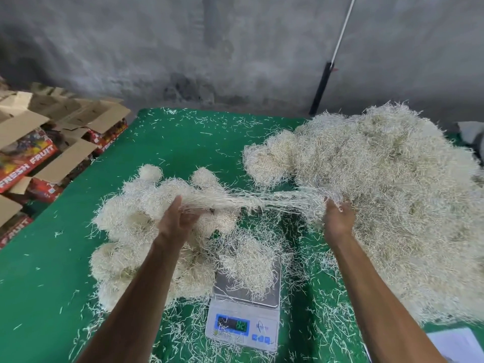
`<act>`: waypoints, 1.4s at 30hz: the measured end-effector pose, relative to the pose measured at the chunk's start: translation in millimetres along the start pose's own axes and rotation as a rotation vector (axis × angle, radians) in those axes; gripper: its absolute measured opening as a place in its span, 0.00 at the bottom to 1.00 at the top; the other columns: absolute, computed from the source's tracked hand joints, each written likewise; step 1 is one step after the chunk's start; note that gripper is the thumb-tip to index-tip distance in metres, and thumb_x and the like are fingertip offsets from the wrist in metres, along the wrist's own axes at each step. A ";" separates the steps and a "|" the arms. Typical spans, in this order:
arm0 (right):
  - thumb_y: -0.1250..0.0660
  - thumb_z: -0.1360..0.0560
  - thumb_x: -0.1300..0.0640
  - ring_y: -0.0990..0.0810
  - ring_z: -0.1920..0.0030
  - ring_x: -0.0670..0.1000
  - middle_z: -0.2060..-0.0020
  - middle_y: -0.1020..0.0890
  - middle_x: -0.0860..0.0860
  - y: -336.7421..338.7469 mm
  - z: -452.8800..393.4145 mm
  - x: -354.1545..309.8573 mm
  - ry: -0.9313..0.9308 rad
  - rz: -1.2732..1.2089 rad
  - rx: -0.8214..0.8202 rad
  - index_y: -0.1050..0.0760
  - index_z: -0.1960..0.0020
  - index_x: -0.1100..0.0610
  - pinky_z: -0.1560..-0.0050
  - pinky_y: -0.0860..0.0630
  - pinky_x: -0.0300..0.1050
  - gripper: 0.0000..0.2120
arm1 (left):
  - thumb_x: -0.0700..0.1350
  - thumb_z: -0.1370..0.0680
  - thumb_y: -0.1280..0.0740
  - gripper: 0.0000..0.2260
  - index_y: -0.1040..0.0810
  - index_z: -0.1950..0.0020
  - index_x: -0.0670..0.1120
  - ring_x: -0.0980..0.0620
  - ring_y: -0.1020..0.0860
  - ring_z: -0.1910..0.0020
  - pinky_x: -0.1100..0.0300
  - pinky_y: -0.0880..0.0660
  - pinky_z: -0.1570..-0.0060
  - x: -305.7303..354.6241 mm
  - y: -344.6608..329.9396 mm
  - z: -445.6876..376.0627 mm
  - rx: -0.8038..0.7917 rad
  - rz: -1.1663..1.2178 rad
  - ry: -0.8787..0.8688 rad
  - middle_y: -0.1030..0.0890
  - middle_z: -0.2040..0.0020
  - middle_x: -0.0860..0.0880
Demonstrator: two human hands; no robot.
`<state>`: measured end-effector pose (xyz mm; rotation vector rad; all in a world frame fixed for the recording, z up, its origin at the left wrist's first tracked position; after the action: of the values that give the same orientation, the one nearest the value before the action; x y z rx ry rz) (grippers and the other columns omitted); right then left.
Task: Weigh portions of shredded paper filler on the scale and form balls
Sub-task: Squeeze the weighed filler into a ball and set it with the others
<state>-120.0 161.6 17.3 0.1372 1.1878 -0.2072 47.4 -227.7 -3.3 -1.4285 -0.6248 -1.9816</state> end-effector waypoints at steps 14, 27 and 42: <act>0.42 0.13 0.58 0.35 0.69 0.44 0.30 0.25 0.64 -3.7 -11.4 -2.3 -0.148 -0.088 -0.037 0.37 0.21 0.60 0.74 0.32 0.36 0.21 | 0.70 0.27 0.33 0.26 0.19 0.48 0.48 0.56 0.23 0.65 0.60 0.25 0.59 11.4 -110.8 44.3 -0.546 -1.125 -0.552 0.19 0.56 0.55; 0.42 0.13 0.49 0.20 0.45 0.53 0.29 0.27 0.62 20.3 -21.9 8.6 0.290 0.560 0.004 0.44 0.19 0.66 0.48 0.19 0.43 0.31 | 0.55 0.19 0.36 0.12 0.25 0.53 0.47 0.53 0.30 0.73 0.58 0.29 0.74 -8.8 -36.5 -1.9 0.013 -0.354 0.094 0.25 0.61 0.47; 0.36 0.17 0.42 0.18 0.64 0.57 0.57 0.16 0.57 -48.0 51.1 -16.7 0.539 0.796 -0.386 0.18 0.45 0.57 0.63 0.18 0.47 0.19 | 0.48 0.18 0.35 0.18 0.27 0.34 0.36 0.39 0.19 0.41 0.42 0.24 0.37 32.2 -108.3 60.5 -0.593 0.014 0.074 0.19 0.41 0.35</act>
<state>-90.8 105.4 51.8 0.3262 1.5876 0.7993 3.0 -116.8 43.3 -1.6666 0.0232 -2.3061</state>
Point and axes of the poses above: each hand's wrist, its own z-axis away from the middle knuckle, its own y-axis out of the back of the hand, x = y × z, the point moved 6 cm from there along -z, towards the middle knuckle
